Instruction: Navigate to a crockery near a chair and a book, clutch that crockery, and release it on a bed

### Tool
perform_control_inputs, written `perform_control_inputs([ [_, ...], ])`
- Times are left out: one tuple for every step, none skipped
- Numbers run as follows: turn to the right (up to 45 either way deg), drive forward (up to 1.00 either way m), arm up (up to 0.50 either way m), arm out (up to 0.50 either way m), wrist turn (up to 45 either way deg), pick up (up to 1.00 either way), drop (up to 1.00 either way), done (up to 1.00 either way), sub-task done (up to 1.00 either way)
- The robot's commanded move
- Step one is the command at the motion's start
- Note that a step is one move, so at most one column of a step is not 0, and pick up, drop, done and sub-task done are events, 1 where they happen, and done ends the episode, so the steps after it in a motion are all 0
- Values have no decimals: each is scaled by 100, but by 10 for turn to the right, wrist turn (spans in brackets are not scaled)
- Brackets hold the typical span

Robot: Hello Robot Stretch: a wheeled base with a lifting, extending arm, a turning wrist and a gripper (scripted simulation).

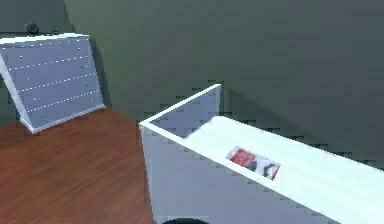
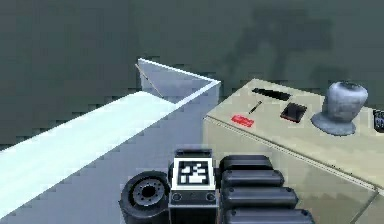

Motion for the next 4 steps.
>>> perform_control_inputs([
  [-30, 0, 0, 0, 0, 0, 0, 0, 0],
  [450, 0, 0, 0, 0, 0, 0, 0, 0],
  [60, 0, 0, 0, 0, 0, 0, 0, 0],
  [0, 25, 0, 0, 0, 0, 0, 0, 0],
])
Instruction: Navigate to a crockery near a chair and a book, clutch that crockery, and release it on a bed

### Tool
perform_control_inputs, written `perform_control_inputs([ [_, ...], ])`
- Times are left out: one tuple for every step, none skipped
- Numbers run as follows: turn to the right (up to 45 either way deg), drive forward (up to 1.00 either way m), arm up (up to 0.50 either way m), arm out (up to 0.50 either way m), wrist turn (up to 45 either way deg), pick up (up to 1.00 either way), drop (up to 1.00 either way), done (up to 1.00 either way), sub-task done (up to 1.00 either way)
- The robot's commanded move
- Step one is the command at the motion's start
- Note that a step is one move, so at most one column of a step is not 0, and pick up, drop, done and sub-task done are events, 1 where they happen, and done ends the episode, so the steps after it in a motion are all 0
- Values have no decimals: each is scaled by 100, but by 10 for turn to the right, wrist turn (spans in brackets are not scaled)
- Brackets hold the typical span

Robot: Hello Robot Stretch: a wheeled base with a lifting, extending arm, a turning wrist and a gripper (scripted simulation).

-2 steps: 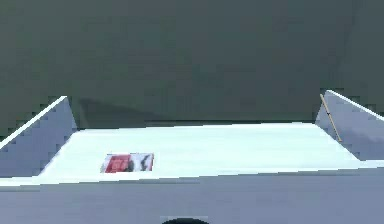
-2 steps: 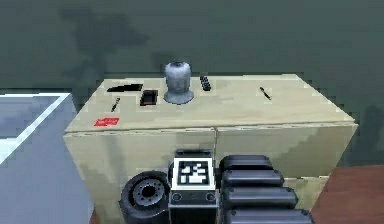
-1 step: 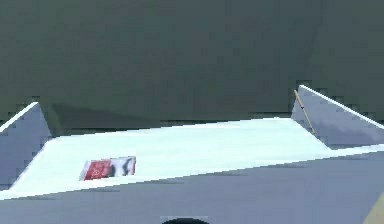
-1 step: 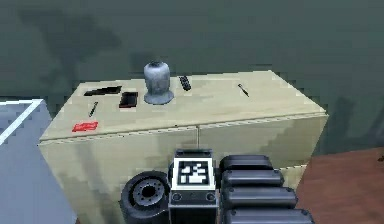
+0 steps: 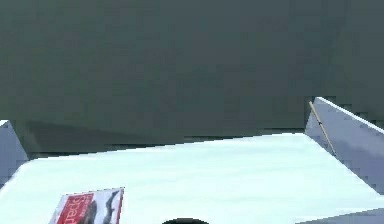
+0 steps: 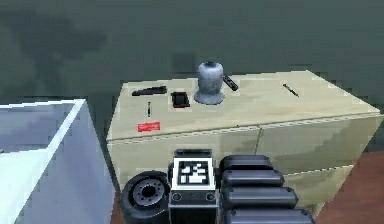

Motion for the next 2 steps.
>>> perform_control_inputs([
  [-60, 0, 0, 0, 0, 0, 0, 0, 0],
  [30, 0, 0, 0, 0, 0, 0, 0, 0],
])
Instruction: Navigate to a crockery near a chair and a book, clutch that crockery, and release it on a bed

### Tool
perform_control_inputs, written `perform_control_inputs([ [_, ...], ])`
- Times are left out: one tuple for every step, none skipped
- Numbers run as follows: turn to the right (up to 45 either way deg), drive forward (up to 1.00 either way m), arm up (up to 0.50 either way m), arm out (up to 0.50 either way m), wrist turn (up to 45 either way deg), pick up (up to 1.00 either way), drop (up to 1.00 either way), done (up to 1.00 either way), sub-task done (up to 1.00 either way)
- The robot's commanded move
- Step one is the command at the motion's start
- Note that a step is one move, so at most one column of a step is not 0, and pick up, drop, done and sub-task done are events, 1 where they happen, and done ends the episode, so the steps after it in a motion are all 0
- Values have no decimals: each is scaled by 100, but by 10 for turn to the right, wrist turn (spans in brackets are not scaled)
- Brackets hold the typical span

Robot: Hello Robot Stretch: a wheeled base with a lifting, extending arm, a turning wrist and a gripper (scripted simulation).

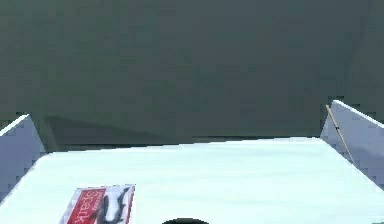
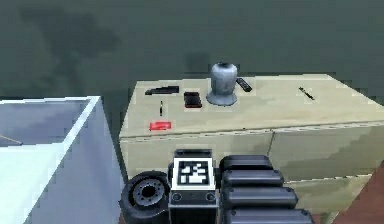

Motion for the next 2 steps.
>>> perform_control_inputs([
  [60, 0, 0, 0, 0, 0, 0, 0, 0],
  [-270, 0, 0, 0, 0, 0, 0, 0, 0],
])
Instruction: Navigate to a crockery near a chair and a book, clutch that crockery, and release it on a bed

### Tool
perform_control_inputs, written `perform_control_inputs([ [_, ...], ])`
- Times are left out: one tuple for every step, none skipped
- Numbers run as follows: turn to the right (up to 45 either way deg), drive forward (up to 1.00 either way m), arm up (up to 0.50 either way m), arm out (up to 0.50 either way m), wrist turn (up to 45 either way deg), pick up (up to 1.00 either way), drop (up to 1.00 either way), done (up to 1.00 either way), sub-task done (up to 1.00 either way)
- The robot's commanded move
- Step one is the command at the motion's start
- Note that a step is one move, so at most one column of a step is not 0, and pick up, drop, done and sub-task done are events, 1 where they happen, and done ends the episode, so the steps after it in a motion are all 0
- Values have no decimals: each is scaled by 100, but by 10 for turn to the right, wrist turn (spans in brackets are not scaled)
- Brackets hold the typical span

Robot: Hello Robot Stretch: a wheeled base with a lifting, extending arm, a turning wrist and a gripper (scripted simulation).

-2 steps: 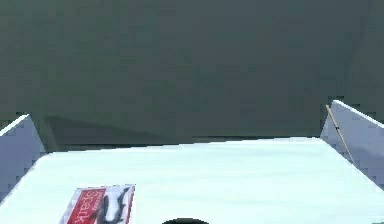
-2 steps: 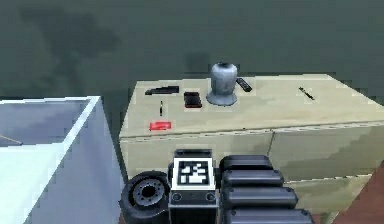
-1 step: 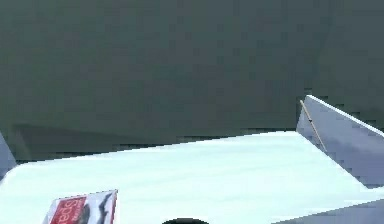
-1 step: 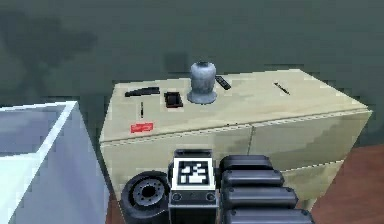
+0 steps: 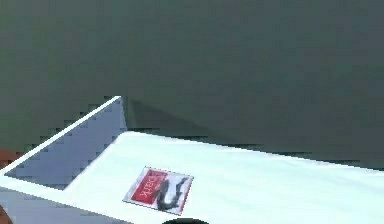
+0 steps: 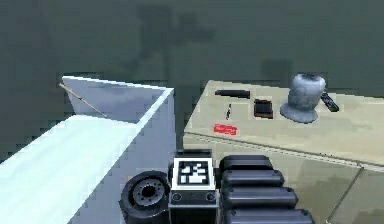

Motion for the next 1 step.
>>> perform_control_inputs([
  [0, 15, 0, 0, 0, 0, 0, 0, 0],
])
